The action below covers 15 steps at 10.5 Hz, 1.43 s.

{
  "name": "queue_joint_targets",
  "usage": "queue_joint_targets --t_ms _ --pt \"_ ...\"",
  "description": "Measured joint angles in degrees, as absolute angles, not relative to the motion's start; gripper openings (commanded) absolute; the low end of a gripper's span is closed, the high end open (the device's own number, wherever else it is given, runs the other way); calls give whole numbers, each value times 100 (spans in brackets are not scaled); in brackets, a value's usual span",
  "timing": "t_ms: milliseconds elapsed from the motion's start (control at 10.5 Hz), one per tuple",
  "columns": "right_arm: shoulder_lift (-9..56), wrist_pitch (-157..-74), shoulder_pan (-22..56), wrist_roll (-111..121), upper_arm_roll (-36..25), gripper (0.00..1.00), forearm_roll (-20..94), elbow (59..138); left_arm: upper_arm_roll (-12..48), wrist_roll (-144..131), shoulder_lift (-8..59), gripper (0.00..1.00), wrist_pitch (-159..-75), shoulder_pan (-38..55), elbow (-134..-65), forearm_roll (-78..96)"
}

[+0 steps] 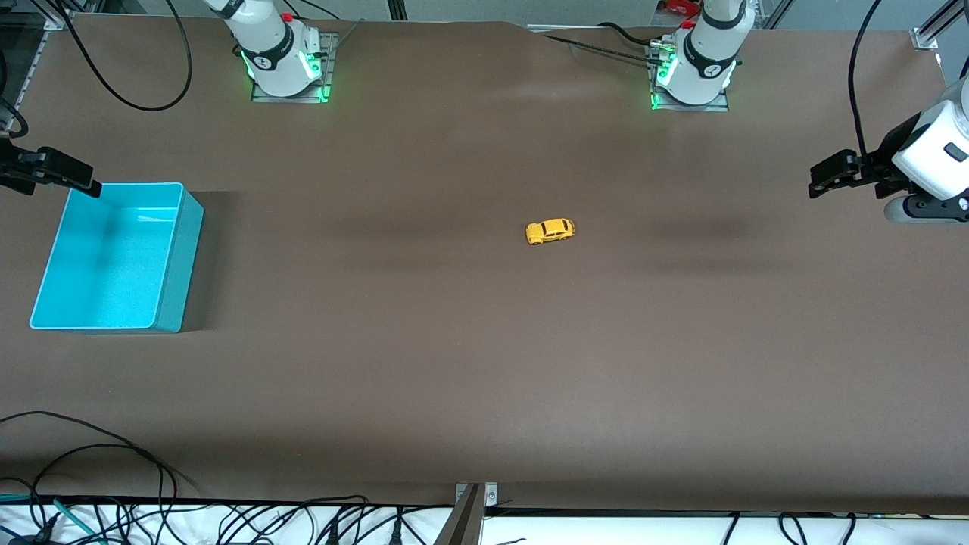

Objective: Wind up and store yellow beetle car

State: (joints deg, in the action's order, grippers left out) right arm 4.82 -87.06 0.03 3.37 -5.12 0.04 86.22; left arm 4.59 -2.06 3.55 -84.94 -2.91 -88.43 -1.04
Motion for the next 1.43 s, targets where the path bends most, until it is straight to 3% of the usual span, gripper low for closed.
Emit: queue_joint_targets --t_ms 1434 --pt "339 -8747 -7 256 -437 100 4 8578 459 -206 355 100 -8494 -293 -8843 -105"
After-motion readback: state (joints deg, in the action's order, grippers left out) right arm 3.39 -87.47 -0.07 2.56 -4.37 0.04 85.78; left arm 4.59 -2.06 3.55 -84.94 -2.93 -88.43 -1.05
